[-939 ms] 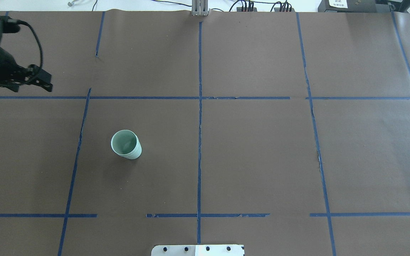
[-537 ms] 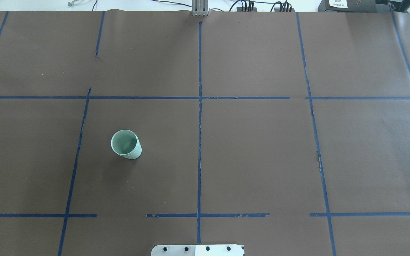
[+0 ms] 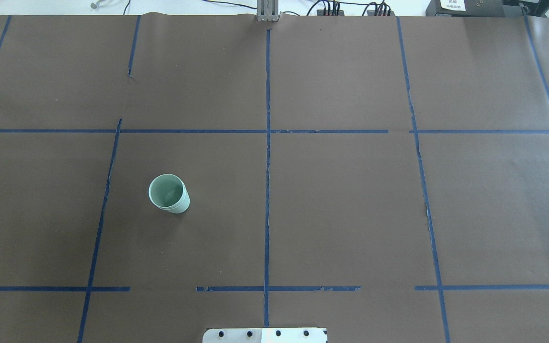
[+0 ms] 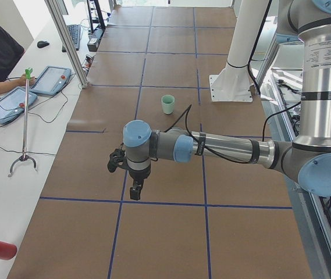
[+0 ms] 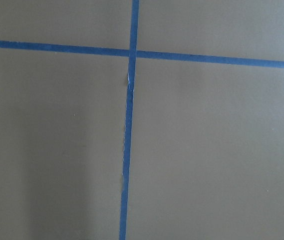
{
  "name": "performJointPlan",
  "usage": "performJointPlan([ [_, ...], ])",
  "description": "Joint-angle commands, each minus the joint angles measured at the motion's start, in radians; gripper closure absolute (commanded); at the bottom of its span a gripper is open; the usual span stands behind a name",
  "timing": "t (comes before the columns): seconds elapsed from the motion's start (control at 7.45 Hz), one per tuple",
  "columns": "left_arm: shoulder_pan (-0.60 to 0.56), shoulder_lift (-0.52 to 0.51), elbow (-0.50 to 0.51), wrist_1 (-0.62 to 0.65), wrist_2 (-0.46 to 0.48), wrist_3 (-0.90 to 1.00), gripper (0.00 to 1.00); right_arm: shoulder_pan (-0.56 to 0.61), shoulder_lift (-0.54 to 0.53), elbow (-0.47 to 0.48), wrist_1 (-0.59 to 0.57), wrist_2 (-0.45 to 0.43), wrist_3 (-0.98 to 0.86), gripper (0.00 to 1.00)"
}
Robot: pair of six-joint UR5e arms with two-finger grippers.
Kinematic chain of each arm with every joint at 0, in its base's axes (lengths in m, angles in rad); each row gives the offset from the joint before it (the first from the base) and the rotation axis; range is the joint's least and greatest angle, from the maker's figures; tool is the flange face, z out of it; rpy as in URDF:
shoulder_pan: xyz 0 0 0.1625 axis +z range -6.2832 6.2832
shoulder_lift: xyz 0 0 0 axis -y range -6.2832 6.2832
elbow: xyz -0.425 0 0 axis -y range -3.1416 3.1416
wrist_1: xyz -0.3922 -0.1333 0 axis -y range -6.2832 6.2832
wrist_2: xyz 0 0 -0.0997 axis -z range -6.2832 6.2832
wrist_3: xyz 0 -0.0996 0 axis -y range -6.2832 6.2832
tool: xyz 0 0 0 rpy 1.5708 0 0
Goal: Stack cups
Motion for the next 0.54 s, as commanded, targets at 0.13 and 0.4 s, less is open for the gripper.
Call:
performJointPlan([
  [0.13, -0.029, 0.017, 0.025, 0.043, -0.051, 0.057, 0.00, 0.000, 0.000, 0.000, 0.000, 0.000, 0.000, 0.00],
  [0.4, -0.029, 0.017, 0.032, 0.049, -0.125, 0.054, 0.00, 0.000, 0.000, 0.000, 0.001, 0.000, 0.000, 0.00],
])
